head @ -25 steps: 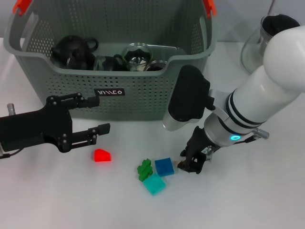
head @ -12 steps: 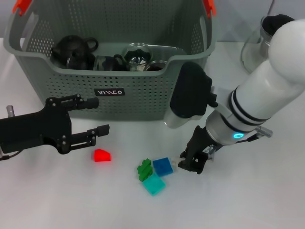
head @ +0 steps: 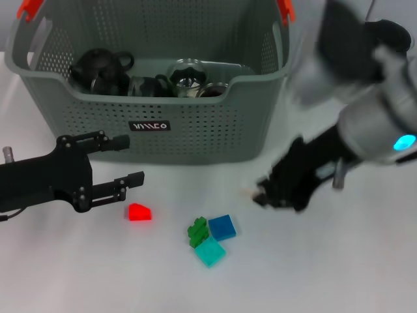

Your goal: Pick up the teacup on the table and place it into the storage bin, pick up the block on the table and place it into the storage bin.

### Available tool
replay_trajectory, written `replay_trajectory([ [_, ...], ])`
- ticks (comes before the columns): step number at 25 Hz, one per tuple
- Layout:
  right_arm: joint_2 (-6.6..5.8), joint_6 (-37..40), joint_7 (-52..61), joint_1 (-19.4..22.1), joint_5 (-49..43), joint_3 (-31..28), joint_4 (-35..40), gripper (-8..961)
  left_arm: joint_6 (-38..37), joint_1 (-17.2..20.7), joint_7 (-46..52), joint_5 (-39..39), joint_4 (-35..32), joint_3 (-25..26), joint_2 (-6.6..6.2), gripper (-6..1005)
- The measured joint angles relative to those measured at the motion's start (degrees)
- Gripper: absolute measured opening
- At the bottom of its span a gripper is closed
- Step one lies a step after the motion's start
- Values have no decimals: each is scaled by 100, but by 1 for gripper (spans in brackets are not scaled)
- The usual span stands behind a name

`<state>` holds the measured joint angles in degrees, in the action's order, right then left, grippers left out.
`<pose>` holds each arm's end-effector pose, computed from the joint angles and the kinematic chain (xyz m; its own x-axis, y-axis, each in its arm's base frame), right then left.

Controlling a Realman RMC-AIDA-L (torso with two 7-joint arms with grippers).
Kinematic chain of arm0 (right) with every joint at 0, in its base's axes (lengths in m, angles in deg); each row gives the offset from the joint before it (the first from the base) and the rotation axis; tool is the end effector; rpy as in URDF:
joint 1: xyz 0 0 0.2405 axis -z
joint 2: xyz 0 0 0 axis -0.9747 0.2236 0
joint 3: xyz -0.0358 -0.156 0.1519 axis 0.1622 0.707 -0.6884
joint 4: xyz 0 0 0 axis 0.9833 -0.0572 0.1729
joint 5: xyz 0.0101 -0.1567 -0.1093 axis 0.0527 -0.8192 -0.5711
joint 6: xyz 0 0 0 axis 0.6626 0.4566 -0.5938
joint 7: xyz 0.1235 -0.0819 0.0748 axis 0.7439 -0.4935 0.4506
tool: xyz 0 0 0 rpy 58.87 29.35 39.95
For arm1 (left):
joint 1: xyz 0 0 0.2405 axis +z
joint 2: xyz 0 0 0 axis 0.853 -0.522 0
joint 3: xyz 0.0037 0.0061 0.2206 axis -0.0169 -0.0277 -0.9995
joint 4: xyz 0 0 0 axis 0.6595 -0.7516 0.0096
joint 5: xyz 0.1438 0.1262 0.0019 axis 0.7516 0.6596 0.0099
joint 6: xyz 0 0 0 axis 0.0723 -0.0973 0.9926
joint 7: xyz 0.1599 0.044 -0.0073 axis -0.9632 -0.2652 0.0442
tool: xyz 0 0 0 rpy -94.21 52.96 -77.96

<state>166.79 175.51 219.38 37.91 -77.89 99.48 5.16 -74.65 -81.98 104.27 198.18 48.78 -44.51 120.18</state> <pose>0.0904 0.2932 -0.0260 0.9257 -0.2874 0.2459 -0.2580 -0.9552 -0.1451 -0.2430 0.2707 0.0320 0.8302 0.0567 0.5546 0.2794 -0.9032 -0.3259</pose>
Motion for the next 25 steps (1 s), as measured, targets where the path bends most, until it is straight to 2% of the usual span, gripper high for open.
replay_trajectory([
  [3,3,569,148,-71,700,-562,873,180,-1,4,-4,0,0,1,-1,675],
  [6,-3,992,238,-354,1625,-1332,1470,181,-3,-4,-1,-1,-4,0,-7,675],
  [9,-10,1055,188,-743,2036,-2124,1532,181,-4,-18,3,-1,-7,-1,-10,675],
  [11,-13,868,38,-892,2018,-2342,1439,181,-7,-23,0,-1,-7,-2,-9,674],
  [17,-26,-501,-616,-1222,1320,-2233,463,180,-18,-43,20,-2,-7,-2,-8,674],
  [25,-30,-2432,-942,-1692,366,-2006,-1463,181,-17,-53,33,-2,-7,-2,-17,675],
])
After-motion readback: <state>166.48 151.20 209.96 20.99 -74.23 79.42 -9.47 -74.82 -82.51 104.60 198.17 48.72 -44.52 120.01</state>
